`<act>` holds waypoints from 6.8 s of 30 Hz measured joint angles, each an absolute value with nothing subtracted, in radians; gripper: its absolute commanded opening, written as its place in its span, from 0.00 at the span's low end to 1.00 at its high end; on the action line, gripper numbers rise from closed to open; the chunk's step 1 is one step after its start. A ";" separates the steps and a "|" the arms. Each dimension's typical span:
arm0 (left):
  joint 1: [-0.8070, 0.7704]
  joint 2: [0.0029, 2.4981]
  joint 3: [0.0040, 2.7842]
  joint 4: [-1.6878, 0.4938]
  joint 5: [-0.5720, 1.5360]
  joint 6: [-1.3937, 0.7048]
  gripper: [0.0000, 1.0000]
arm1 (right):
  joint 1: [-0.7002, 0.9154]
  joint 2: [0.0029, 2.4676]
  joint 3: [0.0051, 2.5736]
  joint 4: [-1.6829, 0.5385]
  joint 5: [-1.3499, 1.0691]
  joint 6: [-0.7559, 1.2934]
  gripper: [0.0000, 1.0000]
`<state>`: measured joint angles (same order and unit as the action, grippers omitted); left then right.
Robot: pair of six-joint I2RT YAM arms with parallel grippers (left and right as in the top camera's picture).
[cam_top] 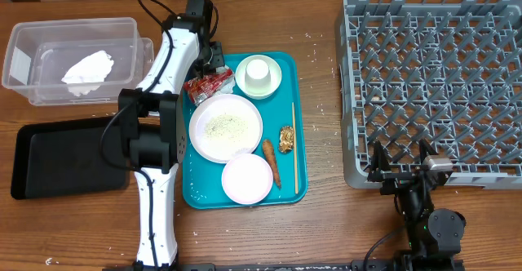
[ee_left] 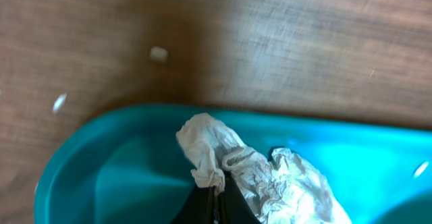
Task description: Sort waste into correct bins and load items into the dishwasher
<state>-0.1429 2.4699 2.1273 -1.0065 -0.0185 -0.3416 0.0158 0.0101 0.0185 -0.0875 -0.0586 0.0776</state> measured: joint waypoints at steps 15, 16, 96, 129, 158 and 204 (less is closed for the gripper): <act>-0.142 2.486 2.637 -1.287 -0.015 -0.342 0.04 | 0.016 0.010 0.019 -0.088 -0.058 0.078 1.00; -0.142 2.486 2.654 -1.288 -0.015 -0.342 0.04 | 0.016 0.010 0.019 -0.088 -0.059 0.078 1.00; -0.105 2.486 2.222 -1.232 0.007 0.403 0.04 | 0.015 0.010 0.019 -0.088 -0.059 0.078 1.00; 0.219 2.489 2.777 -1.283 -0.379 -0.314 1.00 | 0.015 0.010 0.019 -0.087 -0.059 0.078 1.00; -0.014 2.489 2.760 -1.683 0.440 -0.184 0.94 | 0.016 0.010 0.019 -0.088 -0.059 0.078 1.00; -0.172 2.086 1.828 -1.284 -0.042 -0.318 0.96 | 0.015 0.010 0.019 -0.088 -0.059 0.078 1.00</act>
